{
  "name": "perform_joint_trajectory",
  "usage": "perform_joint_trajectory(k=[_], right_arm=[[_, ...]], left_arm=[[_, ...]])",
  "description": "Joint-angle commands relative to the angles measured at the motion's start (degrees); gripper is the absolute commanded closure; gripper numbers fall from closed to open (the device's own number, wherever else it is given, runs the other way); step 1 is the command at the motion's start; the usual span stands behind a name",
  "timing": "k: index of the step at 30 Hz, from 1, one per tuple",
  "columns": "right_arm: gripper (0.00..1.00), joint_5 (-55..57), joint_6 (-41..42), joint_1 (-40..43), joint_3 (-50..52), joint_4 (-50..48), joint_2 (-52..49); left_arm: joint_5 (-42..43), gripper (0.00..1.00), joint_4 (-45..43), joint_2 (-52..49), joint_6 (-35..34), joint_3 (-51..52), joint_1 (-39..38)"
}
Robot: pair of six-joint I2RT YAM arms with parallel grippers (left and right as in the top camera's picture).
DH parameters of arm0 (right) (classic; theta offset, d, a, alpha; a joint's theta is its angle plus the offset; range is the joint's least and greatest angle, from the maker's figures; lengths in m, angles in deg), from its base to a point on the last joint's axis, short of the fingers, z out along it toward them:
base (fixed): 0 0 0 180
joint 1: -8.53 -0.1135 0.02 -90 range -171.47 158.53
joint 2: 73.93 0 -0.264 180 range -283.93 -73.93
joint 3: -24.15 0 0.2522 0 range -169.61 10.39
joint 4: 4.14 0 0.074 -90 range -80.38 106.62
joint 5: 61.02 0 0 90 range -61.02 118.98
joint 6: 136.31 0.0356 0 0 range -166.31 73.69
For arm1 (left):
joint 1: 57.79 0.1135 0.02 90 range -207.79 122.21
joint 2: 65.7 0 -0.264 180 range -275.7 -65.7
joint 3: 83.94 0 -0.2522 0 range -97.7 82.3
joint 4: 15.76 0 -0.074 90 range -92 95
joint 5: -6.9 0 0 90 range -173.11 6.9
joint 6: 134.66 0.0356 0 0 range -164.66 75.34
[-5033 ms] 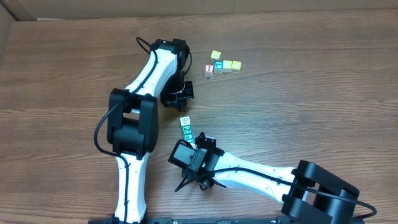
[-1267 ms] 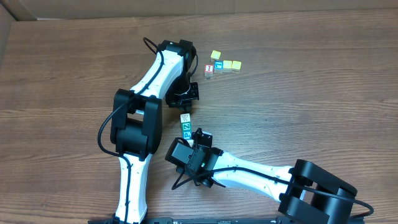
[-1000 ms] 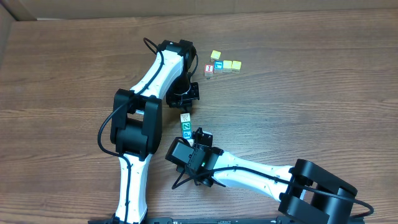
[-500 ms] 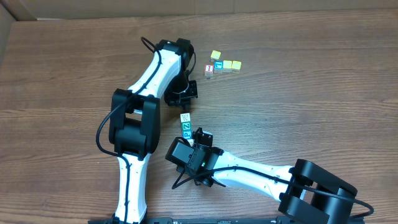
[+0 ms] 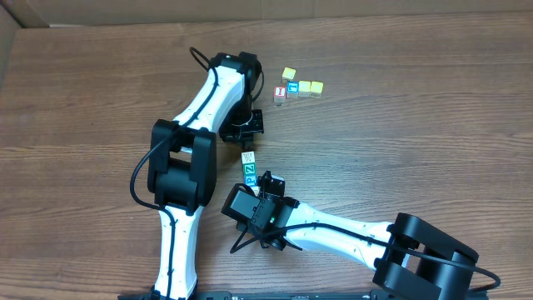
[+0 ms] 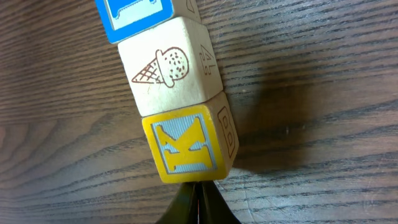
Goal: Flip 5 blocks
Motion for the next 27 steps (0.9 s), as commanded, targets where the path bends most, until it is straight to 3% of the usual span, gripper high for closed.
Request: perform_joint_trajectory(k=[1, 27], right_arm=[[0.95, 0.79, 0.24, 0.22, 0.28, -0.02, -0.48], [0.95, 0.61, 0.26, 0.11, 0.28, -0.72, -0.50]], left_arm=[[-0.55, 0.96, 0.20, -0.59, 0.66, 0.55, -0.72], [2.23, 0.96, 1.66, -0.59, 1.51, 0.55, -1.97]])
